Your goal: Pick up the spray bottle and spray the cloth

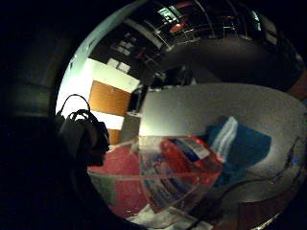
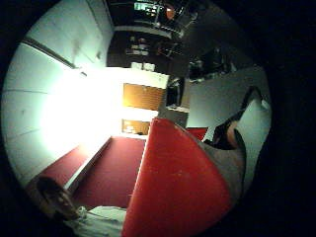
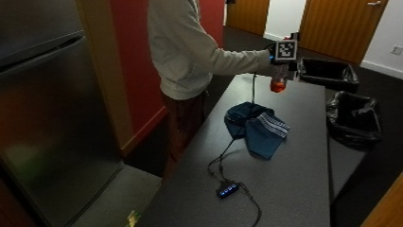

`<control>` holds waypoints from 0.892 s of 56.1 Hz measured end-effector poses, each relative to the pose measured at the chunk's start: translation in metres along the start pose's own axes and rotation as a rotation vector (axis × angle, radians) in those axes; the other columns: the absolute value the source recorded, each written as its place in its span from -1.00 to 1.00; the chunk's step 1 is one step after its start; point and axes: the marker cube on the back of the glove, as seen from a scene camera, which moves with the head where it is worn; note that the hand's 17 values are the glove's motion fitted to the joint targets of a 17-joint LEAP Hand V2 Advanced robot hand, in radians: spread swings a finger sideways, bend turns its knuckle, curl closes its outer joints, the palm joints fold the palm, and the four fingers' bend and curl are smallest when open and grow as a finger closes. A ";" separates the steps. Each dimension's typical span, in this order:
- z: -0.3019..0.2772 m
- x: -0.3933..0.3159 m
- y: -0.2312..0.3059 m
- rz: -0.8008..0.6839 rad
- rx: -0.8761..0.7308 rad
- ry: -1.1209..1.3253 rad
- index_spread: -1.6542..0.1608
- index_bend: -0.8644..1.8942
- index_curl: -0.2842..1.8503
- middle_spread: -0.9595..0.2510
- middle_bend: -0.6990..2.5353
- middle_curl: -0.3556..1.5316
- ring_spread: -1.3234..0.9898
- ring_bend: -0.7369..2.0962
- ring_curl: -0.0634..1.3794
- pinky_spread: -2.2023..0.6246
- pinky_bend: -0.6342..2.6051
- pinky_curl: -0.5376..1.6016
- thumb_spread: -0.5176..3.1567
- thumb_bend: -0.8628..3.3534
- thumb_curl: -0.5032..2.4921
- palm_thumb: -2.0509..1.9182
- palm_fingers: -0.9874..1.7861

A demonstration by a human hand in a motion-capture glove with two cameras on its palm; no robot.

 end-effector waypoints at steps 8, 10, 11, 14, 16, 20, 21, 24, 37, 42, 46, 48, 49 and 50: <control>0.072 0.013 -0.005 -0.034 0.057 -0.030 0.64 -0.06 -0.25 0.37 -0.20 -0.09 -0.02 -0.04 -0.28 0.42 -0.39 -0.15 -0.61 -0.61 -0.11 0.50 0.71; 0.081 0.022 -0.010 -0.032 0.095 -0.006 0.64 -0.07 -0.25 0.37 -0.20 -0.09 -0.02 -0.04 -0.28 0.42 -0.39 -0.15 -0.61 -0.61 -0.11 0.50 0.71; 0.084 0.026 -0.011 -0.029 0.105 0.002 0.64 -0.07 -0.25 0.37 -0.20 -0.09 -0.02 -0.04 -0.28 0.42 -0.39 -0.15 -0.61 -0.61 -0.11 0.50 0.71; 0.092 0.036 -0.013 -0.020 0.120 0.001 0.64 -0.07 -0.25 0.37 -0.20 -0.09 -0.02 -0.04 -0.28 0.42 -0.39 -0.15 -0.61 -0.61 -0.11 0.50 0.71; 0.104 0.044 -0.012 -0.017 0.112 0.003 0.65 -0.06 -0.25 0.37 -0.20 -0.09 -0.02 -0.03 -0.28 0.42 -0.40 -0.15 -0.61 -0.61 -0.11 0.50 0.71; 0.129 0.063 0.004 0.000 -0.014 0.029 0.65 -0.07 -0.25 0.37 -0.20 -0.09 -0.02 -0.04 -0.28 0.42 -0.39 -0.15 -0.61 -0.61 -0.11 0.50 0.70; 0.132 0.066 0.003 0.004 -0.006 0.023 0.65 -0.07 -0.25 0.37 -0.20 -0.09 -0.02 -0.04 -0.28 0.42 -0.39 -0.15 -0.61 -0.61 -0.11 0.50 0.70; 0.137 0.072 -0.012 0.014 0.090 -0.015 0.65 -0.07 -0.25 0.38 -0.21 -0.09 -0.02 -0.04 -0.28 0.42 -0.39 -0.15 -0.62 -0.61 -0.11 0.50 0.70; 0.212 0.108 -0.029 0.050 0.090 -0.074 0.65 -0.08 -0.25 0.38 -0.20 -0.09 -0.02 -0.04 -0.28 0.43 -0.40 -0.15 -0.60 -0.61 -0.11 0.50 0.69; 0.232 0.146 -0.021 0.073 -0.015 0.117 0.65 -0.09 -0.25 0.38 -0.20 -0.09 -0.02 -0.04 -0.28 0.43 -0.40 -0.15 -0.59 -0.61 -0.11 0.50 0.69; 0.245 0.161 -0.027 0.069 -0.006 0.180 0.64 -0.10 -0.25 0.38 -0.20 -0.09 -0.02 -0.05 -0.29 0.43 -0.40 -0.15 -0.58 -0.61 -0.11 0.50 0.69; 0.249 0.160 -0.036 0.060 0.024 0.149 0.64 -0.10 -0.25 0.38 -0.19 -0.09 -0.02 -0.05 -0.29 0.43 -0.39 -0.15 -0.58 -0.61 -0.11 0.50 0.69; 0.252 0.160 -0.038 0.055 0.021 0.132 0.64 -0.11 -0.25 0.38 -0.19 -0.09 -0.02 -0.05 -0.29 0.43 -0.39 -0.15 -0.57 -0.61 -0.12 0.50 0.69; 0.256 0.159 -0.040 0.050 0.017 0.116 0.64 -0.12 -0.25 0.39 -0.19 -0.09 -0.02 -0.05 -0.29 0.43 -0.39 -0.15 -0.57 -0.61 -0.12 0.49 0.68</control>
